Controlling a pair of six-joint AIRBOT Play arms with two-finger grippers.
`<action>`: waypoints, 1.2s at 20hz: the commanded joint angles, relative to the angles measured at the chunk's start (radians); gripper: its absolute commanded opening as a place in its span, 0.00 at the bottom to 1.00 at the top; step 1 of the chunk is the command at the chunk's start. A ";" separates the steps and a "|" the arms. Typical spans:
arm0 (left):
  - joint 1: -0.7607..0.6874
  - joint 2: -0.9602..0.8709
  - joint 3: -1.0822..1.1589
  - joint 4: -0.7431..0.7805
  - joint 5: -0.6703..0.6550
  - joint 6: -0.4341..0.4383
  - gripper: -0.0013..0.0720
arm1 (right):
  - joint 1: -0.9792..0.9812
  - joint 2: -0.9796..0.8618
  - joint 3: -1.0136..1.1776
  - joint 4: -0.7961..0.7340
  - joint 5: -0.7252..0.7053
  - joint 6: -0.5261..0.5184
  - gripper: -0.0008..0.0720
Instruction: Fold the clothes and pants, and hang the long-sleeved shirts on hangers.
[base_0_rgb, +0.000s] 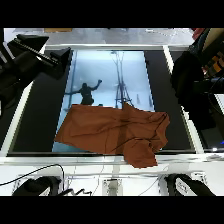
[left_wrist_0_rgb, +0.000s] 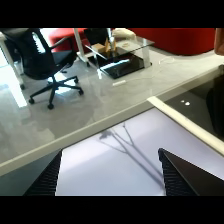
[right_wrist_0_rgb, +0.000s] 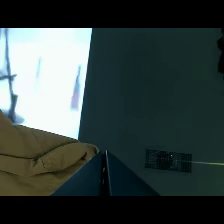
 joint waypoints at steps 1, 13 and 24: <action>0.000 0.000 0.000 -0.001 0.000 0.000 0.98 | 0.001 -0.001 0.000 0.016 -0.002 0.001 0.03; -0.002 0.002 0.000 -0.029 -0.024 0.000 0.97 | -0.002 -0.018 -0.311 0.035 0.310 0.035 0.03; -0.002 0.000 -0.003 -0.029 -0.185 0.000 0.97 | 0.000 -0.019 -0.801 0.607 0.254 0.024 0.46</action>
